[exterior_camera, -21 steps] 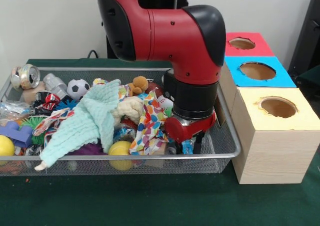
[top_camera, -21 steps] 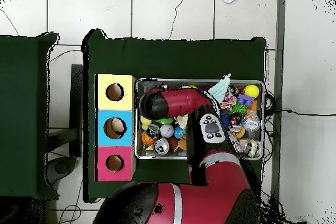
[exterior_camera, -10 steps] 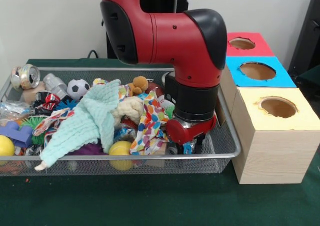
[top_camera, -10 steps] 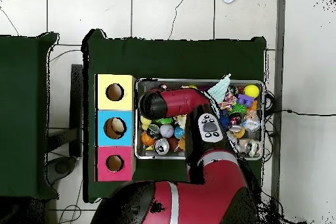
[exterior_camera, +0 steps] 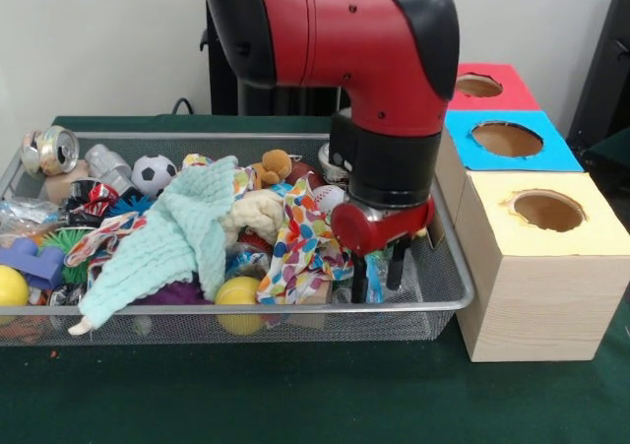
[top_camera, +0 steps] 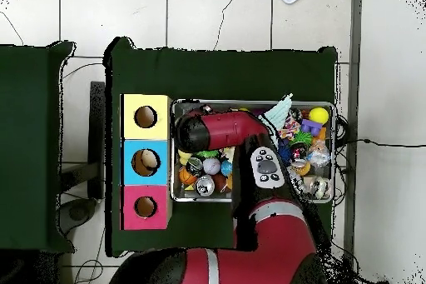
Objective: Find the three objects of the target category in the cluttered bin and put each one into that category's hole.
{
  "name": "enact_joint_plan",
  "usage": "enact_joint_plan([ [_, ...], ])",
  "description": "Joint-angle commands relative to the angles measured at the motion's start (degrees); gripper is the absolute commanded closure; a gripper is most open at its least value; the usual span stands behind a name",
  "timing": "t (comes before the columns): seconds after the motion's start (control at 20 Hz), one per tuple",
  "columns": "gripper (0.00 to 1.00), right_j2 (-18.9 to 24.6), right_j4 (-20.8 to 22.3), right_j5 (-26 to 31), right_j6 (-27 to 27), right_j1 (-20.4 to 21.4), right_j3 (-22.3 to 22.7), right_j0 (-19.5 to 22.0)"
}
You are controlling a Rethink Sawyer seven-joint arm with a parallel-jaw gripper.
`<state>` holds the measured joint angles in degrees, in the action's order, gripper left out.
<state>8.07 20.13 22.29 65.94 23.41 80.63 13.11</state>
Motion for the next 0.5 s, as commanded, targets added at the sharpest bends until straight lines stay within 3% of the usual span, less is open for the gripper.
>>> enact_joint_plan([
  [0.05,0.0,-1.6,-2.9,9.1,9.9,5.7,5.2,-0.8],
  [0.5,0.0,-5.2,-5.4,6.5,15.3,4.6,4.9,-2.8],
])
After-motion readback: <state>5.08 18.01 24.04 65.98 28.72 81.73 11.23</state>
